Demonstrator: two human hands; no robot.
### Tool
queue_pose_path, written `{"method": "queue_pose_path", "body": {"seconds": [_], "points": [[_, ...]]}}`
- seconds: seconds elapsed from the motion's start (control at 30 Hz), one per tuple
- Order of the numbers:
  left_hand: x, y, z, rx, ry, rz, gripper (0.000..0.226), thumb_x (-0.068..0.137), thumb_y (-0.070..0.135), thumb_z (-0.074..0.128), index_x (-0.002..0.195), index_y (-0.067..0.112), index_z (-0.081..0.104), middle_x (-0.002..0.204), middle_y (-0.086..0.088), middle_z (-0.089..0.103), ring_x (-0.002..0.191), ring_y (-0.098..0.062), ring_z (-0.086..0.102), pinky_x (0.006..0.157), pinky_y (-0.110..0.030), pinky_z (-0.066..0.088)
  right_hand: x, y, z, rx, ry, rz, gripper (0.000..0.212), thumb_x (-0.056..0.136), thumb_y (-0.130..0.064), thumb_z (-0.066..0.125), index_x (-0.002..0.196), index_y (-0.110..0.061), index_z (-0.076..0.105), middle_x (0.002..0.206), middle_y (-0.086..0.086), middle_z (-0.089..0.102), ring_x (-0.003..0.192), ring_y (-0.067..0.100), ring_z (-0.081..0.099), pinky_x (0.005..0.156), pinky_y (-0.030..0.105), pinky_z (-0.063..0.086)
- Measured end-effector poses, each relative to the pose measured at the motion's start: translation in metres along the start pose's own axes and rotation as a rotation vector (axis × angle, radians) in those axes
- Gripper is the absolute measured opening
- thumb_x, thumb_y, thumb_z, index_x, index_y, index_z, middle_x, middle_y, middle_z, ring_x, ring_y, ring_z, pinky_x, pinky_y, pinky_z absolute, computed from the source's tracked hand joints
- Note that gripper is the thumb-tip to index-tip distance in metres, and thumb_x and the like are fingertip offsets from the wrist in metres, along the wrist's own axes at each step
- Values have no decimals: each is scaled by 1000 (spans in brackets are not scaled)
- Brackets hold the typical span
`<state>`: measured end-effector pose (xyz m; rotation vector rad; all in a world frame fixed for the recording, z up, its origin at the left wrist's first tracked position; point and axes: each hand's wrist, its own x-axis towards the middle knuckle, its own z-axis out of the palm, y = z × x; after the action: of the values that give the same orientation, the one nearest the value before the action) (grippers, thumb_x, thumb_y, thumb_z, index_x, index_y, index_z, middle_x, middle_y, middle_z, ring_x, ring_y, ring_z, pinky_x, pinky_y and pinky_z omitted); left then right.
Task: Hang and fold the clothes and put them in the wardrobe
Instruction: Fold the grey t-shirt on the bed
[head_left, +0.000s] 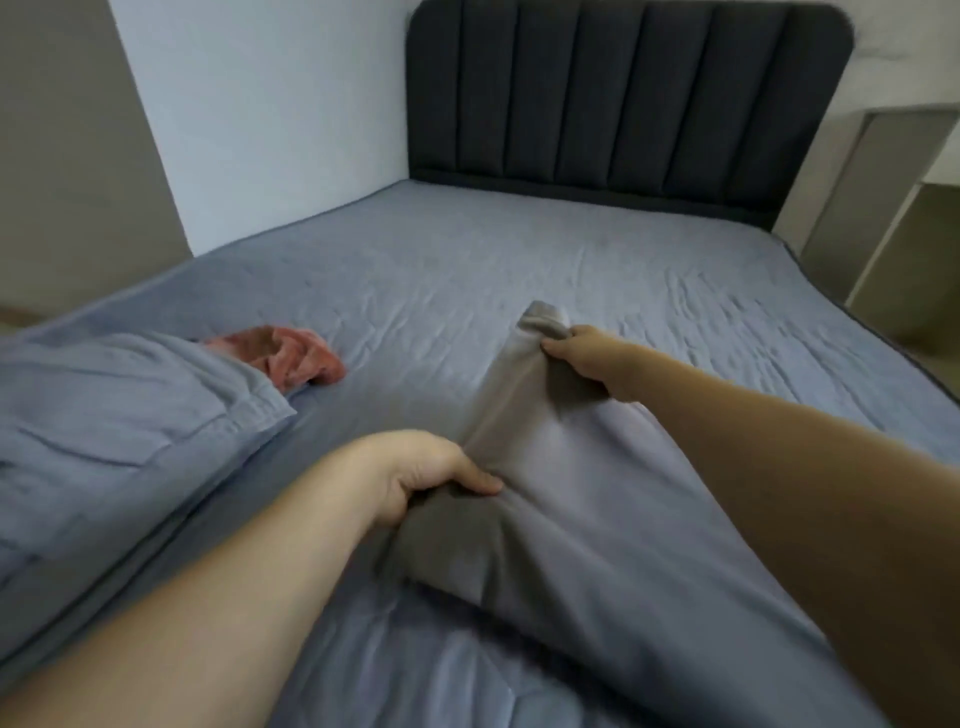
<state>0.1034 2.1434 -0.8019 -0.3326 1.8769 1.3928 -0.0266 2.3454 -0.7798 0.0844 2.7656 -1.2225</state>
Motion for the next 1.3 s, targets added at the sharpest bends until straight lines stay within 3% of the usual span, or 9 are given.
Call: {"method": "queue_pose_path", "body": {"seconds": [0.07, 0.2, 0.3, 0.43, 0.6, 0.77, 0.9, 1.13, 1.3], "points": [[-37, 45, -23, 97, 179, 100, 19, 79, 11, 77, 93, 2, 70, 81, -18, 72, 70, -30, 70, 80, -46, 57, -8, -48, -34, 88, 140, -82, 42, 95, -37, 56, 125, -9, 53, 111, 7, 54, 98, 24, 52, 85, 32, 40], [-137, 137, -33, 362, 663, 490, 36, 68, 18, 86, 85, 4, 57, 85, -8, 63, 75, -24, 61, 67, -27, 48, -44, -127, -123, 489, 330, -197, 31, 94, -26, 58, 118, -5, 55, 112, 13, 62, 105, 28, 59, 93, 42, 48], [-222, 190, -11, 535, 824, 671, 27, 71, 21, 82, 84, 3, 67, 86, -12, 70, 83, -26, 67, 73, -31, 51, -96, -161, -192, 761, 443, -214, 28, 94, -28, 56, 115, -10, 55, 107, 11, 62, 104, 28, 59, 94, 41, 48], [-316, 217, 49, 817, 940, 764, 17, 74, 22, 78, 81, 9, 68, 78, -8, 69, 77, -25, 66, 56, -26, 45, -173, -163, -257, 1031, 524, -220, 22, 85, -33, 53, 97, -16, 59, 91, 2, 57, 90, 20, 52, 85, 36, 43], [-374, 192, 152, 1114, 767, 680, 31, 73, 29, 83, 62, 13, 57, 63, -1, 62, 64, -23, 62, 54, -28, 47, -248, -90, -271, 1295, 647, -214, 21, 80, -35, 48, 87, -18, 60, 90, 0, 55, 84, 16, 47, 72, 29, 35], [-316, 111, 279, 1071, 240, 487, 23, 72, 22, 86, 86, 11, 70, 77, -2, 73, 76, -21, 72, 70, -35, 59, -312, 68, -231, 1401, 714, -20, 37, 70, -50, 53, 83, -16, 63, 85, 2, 61, 86, 23, 55, 80, 34, 43], [-236, 22, 368, 927, -161, 192, 10, 84, 10, 75, 89, 10, 67, 76, -3, 71, 68, -16, 67, 63, -25, 54, -358, 212, -181, 1352, 759, 241, 42, 83, -48, 56, 55, -18, 47, 49, -5, 46, 54, 18, 40, 58, 30, 32], [-172, -44, 364, 878, -223, 53, 32, 86, 8, 70, 117, 7, 63, 101, -13, 62, 90, -27, 56, 68, -33, 46, -346, 272, -134, 774, 608, 318, 31, 89, -21, 41, 59, -13, 36, 62, 6, 37, 57, 21, 32, 65, 40, 27], [-151, -51, 254, 756, 75, 134, 30, 85, 10, 71, 113, -1, 66, 100, -17, 68, 87, -29, 63, 76, -39, 50, -286, 206, -116, 434, 425, 129, 8, 86, -17, 53, 79, -12, 51, 70, 7, 52, 61, 20, 47, 54, 29, 32]]}}
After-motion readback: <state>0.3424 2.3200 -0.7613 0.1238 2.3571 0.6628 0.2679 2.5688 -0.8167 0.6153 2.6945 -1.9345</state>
